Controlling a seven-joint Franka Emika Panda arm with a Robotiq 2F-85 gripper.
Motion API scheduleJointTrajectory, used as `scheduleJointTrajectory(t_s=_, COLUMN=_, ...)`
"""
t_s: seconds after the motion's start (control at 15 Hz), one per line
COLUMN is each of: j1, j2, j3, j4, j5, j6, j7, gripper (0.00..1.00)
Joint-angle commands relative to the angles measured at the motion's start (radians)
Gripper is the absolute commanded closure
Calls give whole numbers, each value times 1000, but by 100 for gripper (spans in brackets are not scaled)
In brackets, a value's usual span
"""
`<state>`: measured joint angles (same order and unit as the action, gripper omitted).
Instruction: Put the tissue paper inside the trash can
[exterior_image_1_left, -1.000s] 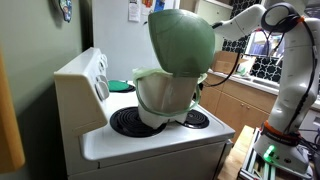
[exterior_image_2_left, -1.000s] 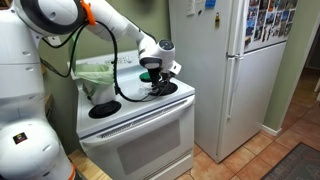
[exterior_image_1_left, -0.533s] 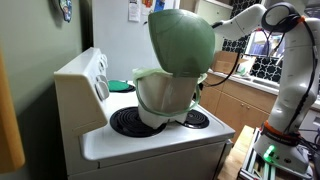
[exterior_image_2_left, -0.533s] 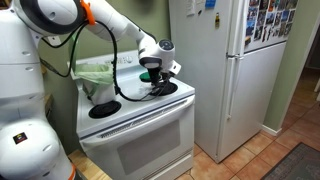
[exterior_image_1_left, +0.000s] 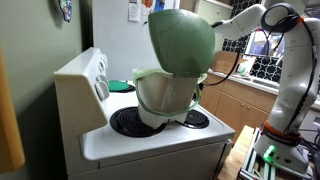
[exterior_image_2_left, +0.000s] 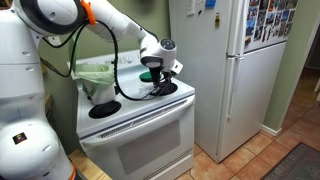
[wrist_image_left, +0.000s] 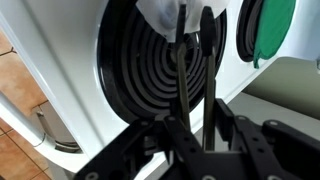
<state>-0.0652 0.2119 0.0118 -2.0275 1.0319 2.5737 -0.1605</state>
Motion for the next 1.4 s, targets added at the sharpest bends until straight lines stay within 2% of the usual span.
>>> scheduleJointTrajectory(t_s=0.0, j1=-4, j2=21, j3=-3, j4=27, j5=29, j6=-10, j7=6, gripper=67)
scheduleJointTrajectory(t_s=0.33, j1=-3, j2=63, j3=4, j4=63, j5=37, j6=-28, j7=7, gripper=68)
scheduleJointTrajectory(t_s=0.4, j1=-4, j2=69, j3=5, j4=68, j5=39, j6=-31, j7=6, gripper=85)
scheduleJointTrajectory(t_s=0.47, j1=-4, j2=71, j3=9, j4=71, j5=46, j6=-32, j7=2, gripper=92)
scheduleJointTrajectory(t_s=0.53, j1=-3, j2=70, j3=14, j4=73, j5=53, j6=-33, j7=-3, gripper=96)
scheduleJointTrajectory(t_s=0.93, j1=47, j2=-32, j3=45, j4=12, j5=40, j6=40, j7=-10, gripper=93)
scheduleJointTrajectory(t_s=1.33, j1=108, j2=-258, j3=92, j4=-120, j5=32, j6=273, j7=-40, gripper=93)
